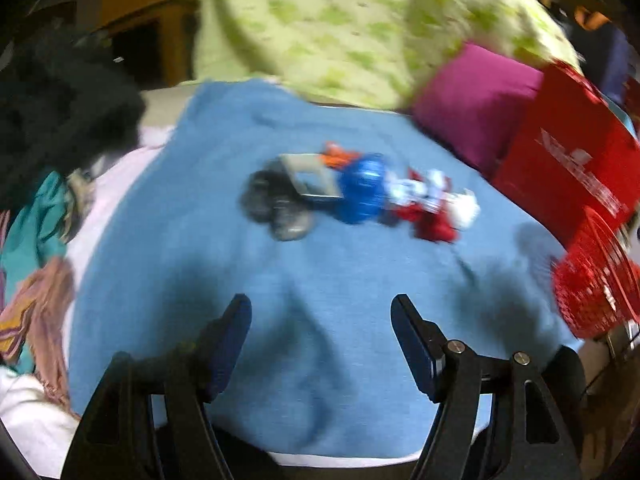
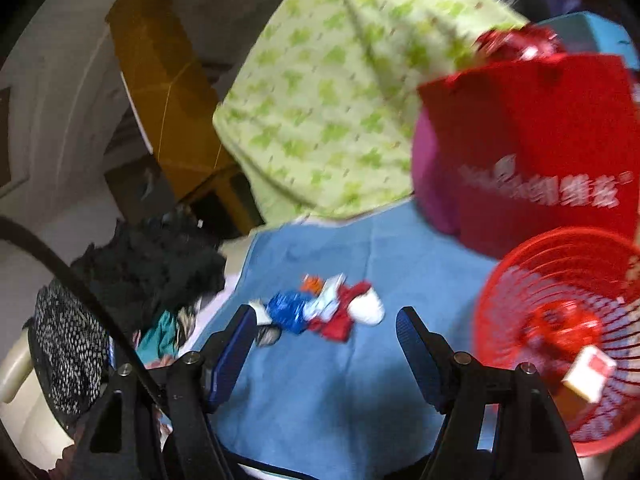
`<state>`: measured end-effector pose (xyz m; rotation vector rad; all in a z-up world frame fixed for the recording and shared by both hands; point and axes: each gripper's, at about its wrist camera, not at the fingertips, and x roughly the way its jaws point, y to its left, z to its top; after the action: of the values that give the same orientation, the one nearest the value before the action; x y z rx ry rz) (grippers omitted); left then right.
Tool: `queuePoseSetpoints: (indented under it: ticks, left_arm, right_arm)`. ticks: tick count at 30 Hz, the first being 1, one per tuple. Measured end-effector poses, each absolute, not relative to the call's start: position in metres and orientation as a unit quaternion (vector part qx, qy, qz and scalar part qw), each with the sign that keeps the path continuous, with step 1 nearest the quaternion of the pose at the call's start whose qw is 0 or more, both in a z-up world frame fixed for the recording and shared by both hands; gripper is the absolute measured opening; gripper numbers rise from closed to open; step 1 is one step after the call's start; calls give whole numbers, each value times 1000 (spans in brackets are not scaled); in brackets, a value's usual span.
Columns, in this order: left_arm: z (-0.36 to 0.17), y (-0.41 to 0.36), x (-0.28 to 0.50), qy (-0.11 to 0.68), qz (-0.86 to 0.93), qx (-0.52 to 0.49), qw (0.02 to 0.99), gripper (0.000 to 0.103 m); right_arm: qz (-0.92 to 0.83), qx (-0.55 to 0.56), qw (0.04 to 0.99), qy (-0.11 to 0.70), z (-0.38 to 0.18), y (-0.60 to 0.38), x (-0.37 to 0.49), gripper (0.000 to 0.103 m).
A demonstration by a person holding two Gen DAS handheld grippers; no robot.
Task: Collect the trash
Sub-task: 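Bring both tools back to the trash pile, then grasp the blue toothpaste box with the left tool while the right tool grasps white tissue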
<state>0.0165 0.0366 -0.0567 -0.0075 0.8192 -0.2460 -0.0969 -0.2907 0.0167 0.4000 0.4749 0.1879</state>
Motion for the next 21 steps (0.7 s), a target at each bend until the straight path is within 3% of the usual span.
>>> queuePoseSetpoints:
  ticks: [10,21]
  left_arm:
    - [-62,65,60,392,-114,-17,913,73]
    - [-73,36,158,441,-143,-109,879,73]
  right_arm:
    - [114,188,923,316,-37,-252,-12,76]
    - [32,262,898,353,-110,-296,88,75]
